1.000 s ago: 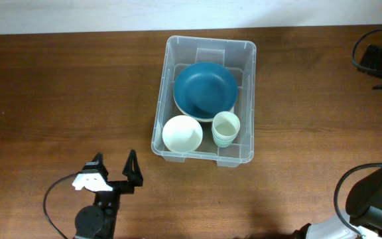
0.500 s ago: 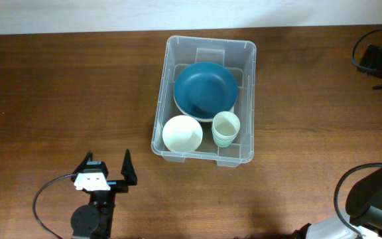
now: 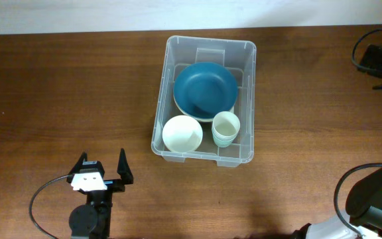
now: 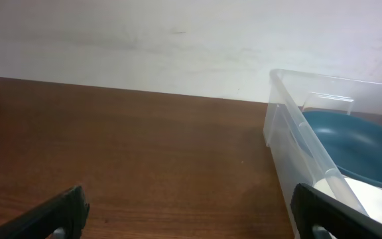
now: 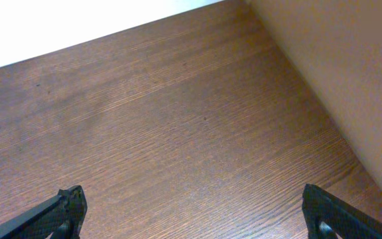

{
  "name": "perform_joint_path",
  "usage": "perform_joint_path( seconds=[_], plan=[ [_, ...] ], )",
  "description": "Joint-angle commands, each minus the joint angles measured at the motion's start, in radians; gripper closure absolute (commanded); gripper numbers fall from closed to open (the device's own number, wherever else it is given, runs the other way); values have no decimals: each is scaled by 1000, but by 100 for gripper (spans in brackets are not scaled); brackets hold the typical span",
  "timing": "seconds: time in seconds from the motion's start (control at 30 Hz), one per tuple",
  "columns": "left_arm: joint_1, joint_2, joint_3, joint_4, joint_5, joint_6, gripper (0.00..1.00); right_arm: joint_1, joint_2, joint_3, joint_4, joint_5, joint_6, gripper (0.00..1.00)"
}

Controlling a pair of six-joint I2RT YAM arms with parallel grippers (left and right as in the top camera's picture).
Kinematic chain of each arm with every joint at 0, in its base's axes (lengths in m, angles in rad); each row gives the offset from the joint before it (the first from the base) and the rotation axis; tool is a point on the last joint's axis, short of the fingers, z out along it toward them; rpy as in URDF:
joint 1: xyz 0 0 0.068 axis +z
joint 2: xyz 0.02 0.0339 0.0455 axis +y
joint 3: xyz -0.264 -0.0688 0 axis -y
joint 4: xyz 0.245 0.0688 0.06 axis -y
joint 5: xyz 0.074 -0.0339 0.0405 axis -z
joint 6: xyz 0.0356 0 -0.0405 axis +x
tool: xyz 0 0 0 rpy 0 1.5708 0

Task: Pack container

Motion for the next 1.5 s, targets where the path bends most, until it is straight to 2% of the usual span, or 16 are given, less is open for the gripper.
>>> perform_joint_path(
  seconds=[0.0, 1.1, 1.2, 1.3, 1.43, 1.47],
  plan=[
    [5, -6, -6, -1, 10, 19, 0, -5, 3, 5, 2, 12, 11, 1],
    [5, -6, -6, -1, 10, 19, 0, -3, -2, 3, -2, 12, 11, 1],
    [5, -6, -6, -1, 10, 19, 0, -2, -68, 3, -43, 12, 11, 1],
    [5, -6, -6, -1, 10, 19, 0, 16, -240, 3, -122, 12, 11, 1],
    [5, -6, -6, -1, 10, 19, 0, 50, -438, 3, -133, 12, 11, 1],
    [5, -6, -6, -1, 10, 19, 0, 81, -536, 3, -132, 12, 11, 1]
  ],
)
